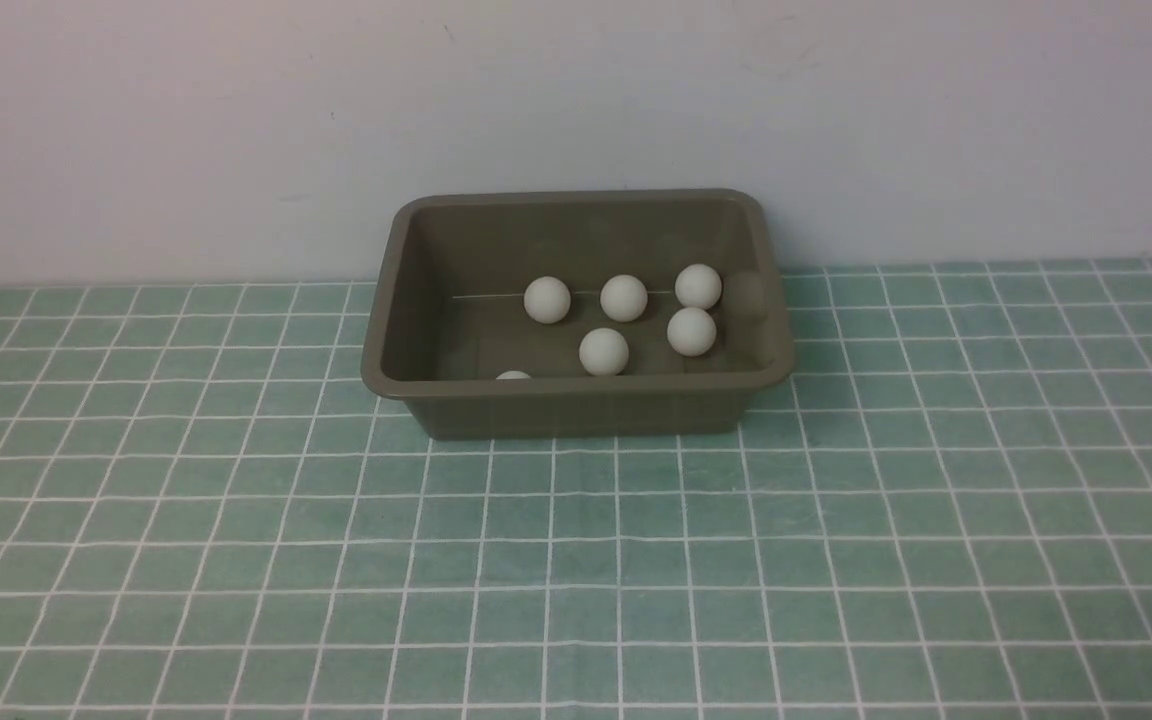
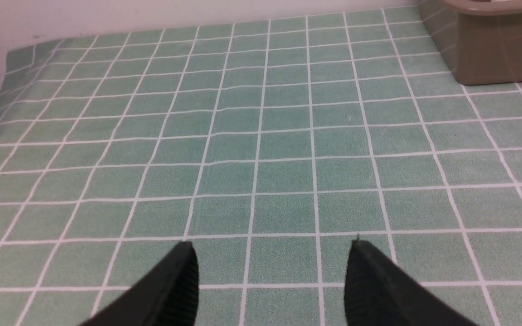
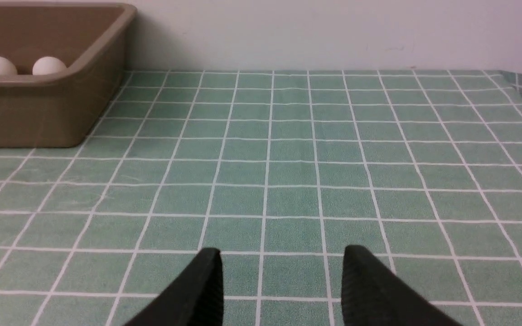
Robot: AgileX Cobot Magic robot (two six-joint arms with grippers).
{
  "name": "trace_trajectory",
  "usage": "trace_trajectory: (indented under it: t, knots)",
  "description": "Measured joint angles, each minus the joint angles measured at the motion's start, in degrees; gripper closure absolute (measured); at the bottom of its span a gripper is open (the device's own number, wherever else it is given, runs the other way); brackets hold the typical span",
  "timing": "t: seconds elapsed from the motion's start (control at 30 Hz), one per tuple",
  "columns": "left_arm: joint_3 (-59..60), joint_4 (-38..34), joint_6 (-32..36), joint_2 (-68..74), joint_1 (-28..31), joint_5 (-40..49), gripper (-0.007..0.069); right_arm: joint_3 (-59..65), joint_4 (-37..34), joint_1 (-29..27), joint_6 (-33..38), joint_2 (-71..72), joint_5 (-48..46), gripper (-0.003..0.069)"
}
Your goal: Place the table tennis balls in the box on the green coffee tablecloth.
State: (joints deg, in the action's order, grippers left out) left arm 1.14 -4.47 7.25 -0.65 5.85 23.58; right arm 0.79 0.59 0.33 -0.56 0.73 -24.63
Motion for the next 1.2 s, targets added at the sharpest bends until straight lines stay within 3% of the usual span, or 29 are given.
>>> trace_trajectory:
  t: [1.2]
  knots:
    - [0.0, -0.1, 0.0, 0.0, 0.0, 0.0, 0.023, 0.2, 0.7, 0.0, 0.0, 0.0, 1.1, 0.0323]
